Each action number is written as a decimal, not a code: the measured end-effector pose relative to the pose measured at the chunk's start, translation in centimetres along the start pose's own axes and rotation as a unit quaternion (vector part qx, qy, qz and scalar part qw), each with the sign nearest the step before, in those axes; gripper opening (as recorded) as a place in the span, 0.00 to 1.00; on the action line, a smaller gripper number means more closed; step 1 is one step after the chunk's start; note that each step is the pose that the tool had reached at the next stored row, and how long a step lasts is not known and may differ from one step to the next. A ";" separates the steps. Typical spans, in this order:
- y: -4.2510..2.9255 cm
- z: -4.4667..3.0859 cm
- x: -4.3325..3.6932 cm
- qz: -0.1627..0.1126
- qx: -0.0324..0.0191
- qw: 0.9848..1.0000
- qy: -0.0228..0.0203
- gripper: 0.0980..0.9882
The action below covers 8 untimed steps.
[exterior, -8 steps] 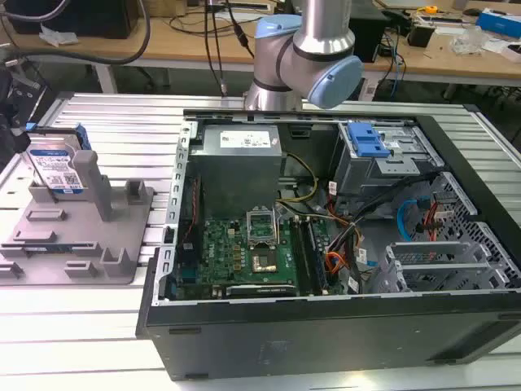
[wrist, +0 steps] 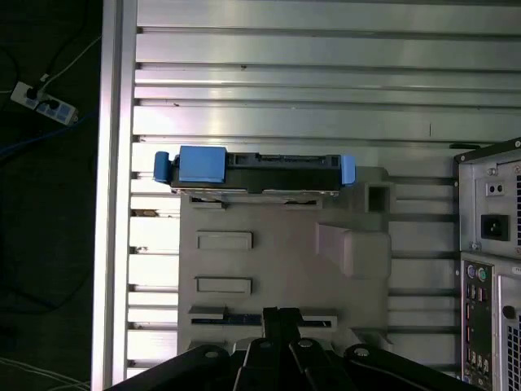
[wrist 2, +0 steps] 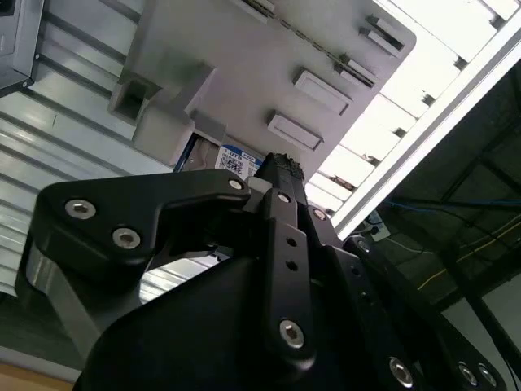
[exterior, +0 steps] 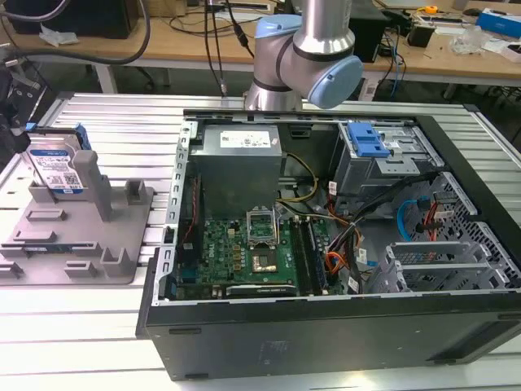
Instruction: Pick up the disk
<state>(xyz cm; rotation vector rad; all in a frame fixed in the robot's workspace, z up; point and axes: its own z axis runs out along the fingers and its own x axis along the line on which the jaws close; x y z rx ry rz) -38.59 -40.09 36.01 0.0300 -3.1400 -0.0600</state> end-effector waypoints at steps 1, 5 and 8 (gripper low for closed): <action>0.00 0.00 0.00 0.000 0.000 1.000 0.000 0.01; 0.00 0.00 0.00 -0.002 0.000 1.000 0.000 0.01; 0.00 0.01 -0.01 -0.017 0.000 1.000 -0.004 0.01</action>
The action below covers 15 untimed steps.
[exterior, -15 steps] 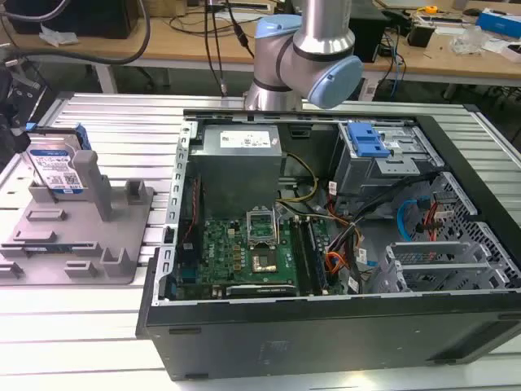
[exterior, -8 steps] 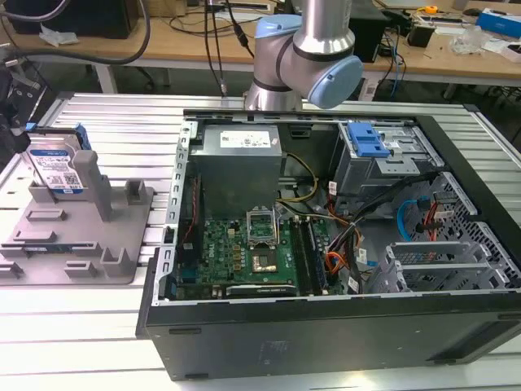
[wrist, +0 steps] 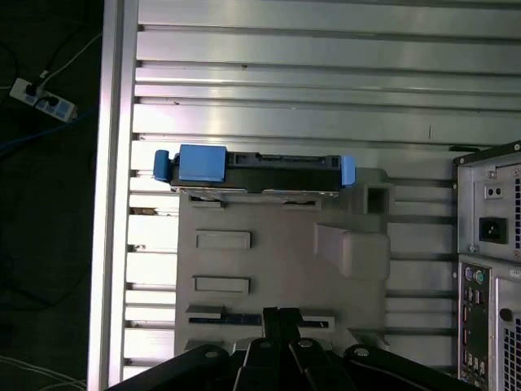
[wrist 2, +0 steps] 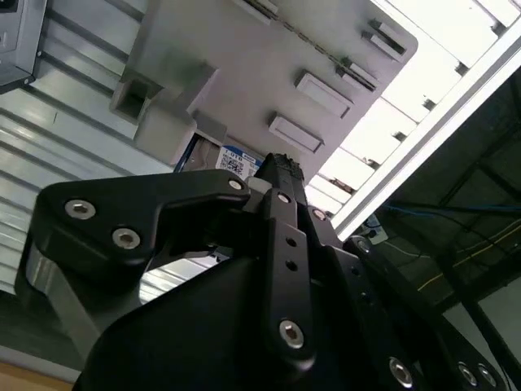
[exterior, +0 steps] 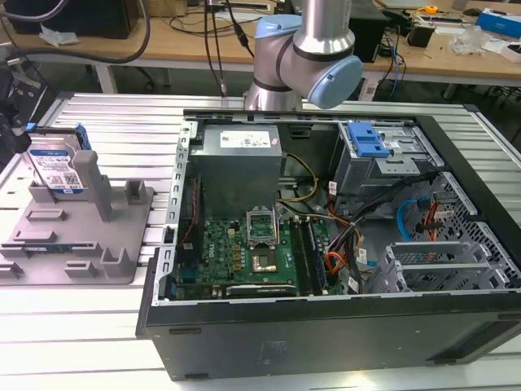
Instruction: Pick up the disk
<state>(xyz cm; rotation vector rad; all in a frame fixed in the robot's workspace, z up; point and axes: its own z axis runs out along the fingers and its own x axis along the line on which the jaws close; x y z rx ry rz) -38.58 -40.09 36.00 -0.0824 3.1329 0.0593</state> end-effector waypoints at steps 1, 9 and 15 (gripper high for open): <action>0.00 0.00 0.00 -0.009 0.000 1.000 0.000 0.01; 0.00 0.23 0.01 -0.127 -0.001 0.992 0.005 0.01; -0.01 0.32 0.01 -0.193 -0.001 0.981 0.007 0.01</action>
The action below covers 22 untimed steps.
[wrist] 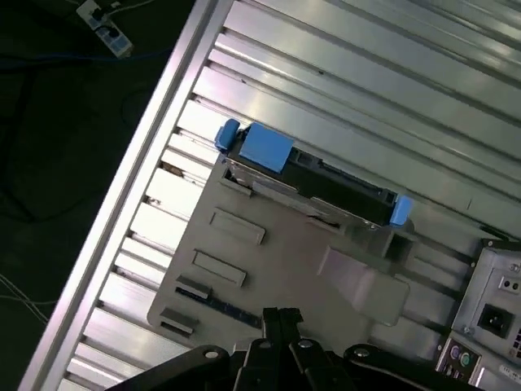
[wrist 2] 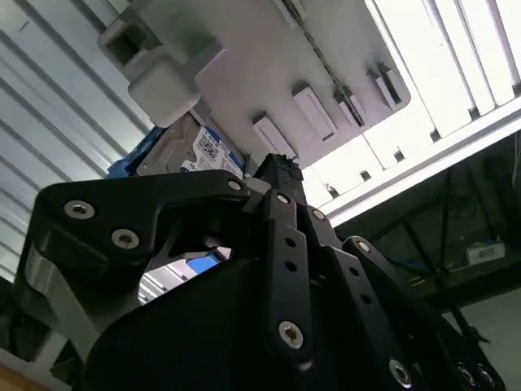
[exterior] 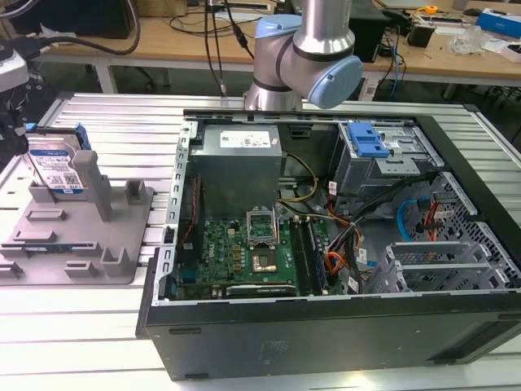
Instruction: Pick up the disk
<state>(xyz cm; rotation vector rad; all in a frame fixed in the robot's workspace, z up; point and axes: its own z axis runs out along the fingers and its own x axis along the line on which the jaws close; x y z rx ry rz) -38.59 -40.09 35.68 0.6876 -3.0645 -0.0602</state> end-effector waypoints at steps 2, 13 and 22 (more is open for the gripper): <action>0.00 0.04 0.00 -0.027 0.000 1.000 0.001 0.01; -0.01 0.23 0.00 -0.158 -0.001 0.987 0.006 0.36; -0.01 0.26 0.00 -0.249 -0.002 0.968 0.009 0.43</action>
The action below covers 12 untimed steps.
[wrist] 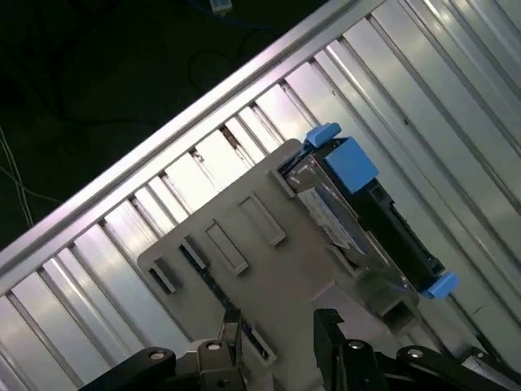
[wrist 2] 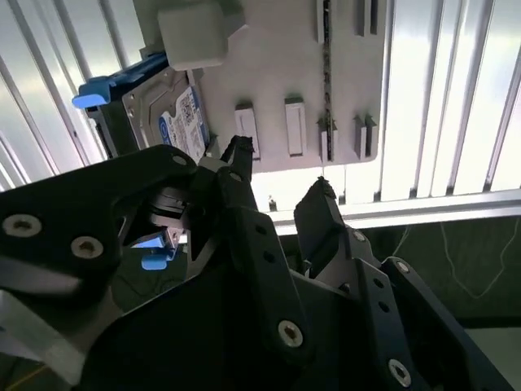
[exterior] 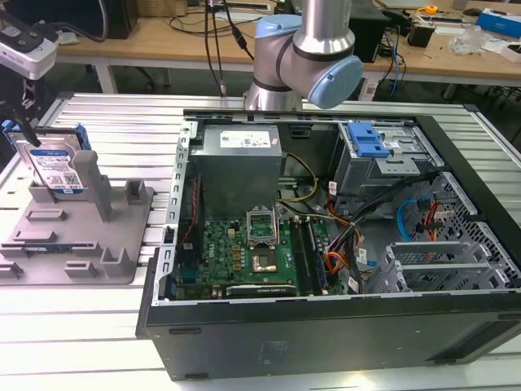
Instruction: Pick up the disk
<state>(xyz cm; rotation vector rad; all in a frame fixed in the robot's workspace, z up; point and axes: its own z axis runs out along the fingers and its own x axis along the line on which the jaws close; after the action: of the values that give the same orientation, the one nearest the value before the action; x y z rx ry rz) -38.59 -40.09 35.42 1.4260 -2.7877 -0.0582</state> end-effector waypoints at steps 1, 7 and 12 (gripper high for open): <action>0.00 0.00 0.00 -0.013 0.000 1.000 0.000 0.43; 0.00 0.01 0.00 -0.074 -0.001 0.997 0.003 0.43; 0.00 0.03 0.00 -0.168 -0.001 0.986 0.006 0.43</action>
<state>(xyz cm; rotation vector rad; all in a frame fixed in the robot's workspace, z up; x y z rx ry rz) -38.59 -40.09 35.39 1.8714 -2.5030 -0.0546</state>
